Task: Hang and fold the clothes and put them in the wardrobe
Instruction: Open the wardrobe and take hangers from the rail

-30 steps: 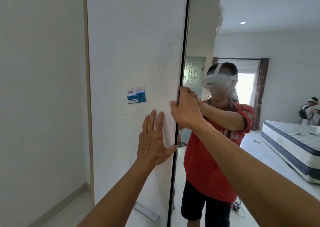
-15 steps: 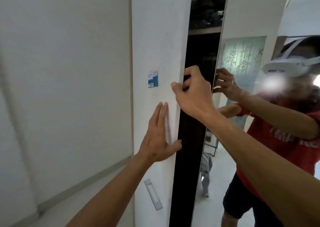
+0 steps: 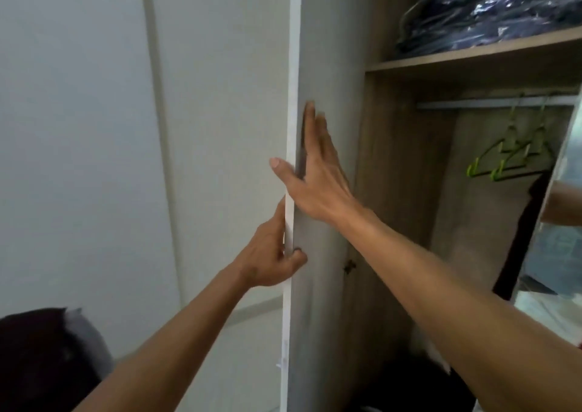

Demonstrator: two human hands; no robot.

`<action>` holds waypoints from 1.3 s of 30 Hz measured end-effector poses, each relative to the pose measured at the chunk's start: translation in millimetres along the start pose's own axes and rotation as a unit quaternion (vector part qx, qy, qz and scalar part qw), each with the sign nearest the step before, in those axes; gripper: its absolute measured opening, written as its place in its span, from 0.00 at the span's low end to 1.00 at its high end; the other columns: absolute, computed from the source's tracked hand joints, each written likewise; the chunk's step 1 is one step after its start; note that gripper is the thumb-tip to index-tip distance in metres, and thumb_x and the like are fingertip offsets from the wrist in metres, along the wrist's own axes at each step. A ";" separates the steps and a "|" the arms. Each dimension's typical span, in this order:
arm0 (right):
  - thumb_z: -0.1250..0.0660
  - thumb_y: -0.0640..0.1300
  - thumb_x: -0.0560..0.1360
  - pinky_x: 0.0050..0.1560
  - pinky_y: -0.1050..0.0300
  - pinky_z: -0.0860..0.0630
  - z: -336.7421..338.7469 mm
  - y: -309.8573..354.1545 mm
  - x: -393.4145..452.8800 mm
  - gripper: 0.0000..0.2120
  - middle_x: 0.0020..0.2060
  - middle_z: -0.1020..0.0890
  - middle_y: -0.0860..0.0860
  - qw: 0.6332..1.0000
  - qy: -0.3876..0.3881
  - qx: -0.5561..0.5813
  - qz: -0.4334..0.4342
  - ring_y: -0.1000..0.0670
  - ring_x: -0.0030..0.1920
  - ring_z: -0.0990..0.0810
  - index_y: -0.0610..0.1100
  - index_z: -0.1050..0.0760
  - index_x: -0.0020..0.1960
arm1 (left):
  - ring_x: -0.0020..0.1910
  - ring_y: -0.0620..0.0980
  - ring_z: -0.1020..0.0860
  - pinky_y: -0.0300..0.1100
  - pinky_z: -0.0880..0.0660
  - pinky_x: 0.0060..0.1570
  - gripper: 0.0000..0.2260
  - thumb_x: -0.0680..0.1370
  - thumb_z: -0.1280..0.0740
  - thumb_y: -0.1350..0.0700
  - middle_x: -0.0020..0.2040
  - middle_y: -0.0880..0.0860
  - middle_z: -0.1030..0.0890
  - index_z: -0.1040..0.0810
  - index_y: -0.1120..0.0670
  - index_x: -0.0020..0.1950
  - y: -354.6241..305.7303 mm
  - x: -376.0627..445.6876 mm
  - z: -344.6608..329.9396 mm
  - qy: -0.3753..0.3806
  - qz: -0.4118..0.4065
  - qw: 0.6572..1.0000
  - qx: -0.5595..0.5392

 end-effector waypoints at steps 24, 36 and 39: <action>0.47 0.50 0.85 0.74 0.50 0.42 -225.2 -0.9 147.3 0.31 0.79 0.67 0.57 0.988 0.006 -0.150 -0.039 0.50 0.79 0.69 0.63 0.60 0.80 | 0.55 0.51 0.18 0.55 0.19 0.52 0.22 0.75 0.31 0.58 0.57 0.49 0.18 0.31 0.45 0.66 284.1 52.3 137.2 -0.005 0.129 0.985 -0.116; 0.48 0.50 0.85 0.77 0.39 0.43 -200.3 2.7 140.7 0.29 0.80 0.63 0.56 0.973 0.073 -0.198 -0.090 0.50 0.80 0.62 0.61 0.58 0.80 | 0.59 0.53 0.22 0.52 0.22 0.58 0.34 0.76 0.31 0.56 0.66 0.52 0.26 0.46 0.51 0.77 269.5 50.9 129.9 -0.047 0.109 0.993 -0.016; 0.48 0.51 0.85 0.77 0.42 0.43 -174.3 4.0 115.6 0.28 0.81 0.59 0.55 0.970 0.072 -0.202 -0.115 0.49 0.81 0.58 0.59 0.54 0.81 | 0.71 0.59 0.33 0.58 0.29 0.67 0.41 0.74 0.31 0.51 0.76 0.58 0.37 0.52 0.54 0.80 249.8 48.4 121.7 -0.115 0.114 0.984 0.070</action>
Point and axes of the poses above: each hand's wrist, its own x-axis towards the middle knuckle, its own z-axis out of the back of the hand, y = z × x, the point moved 1 cm from there along x, towards the middle knuckle
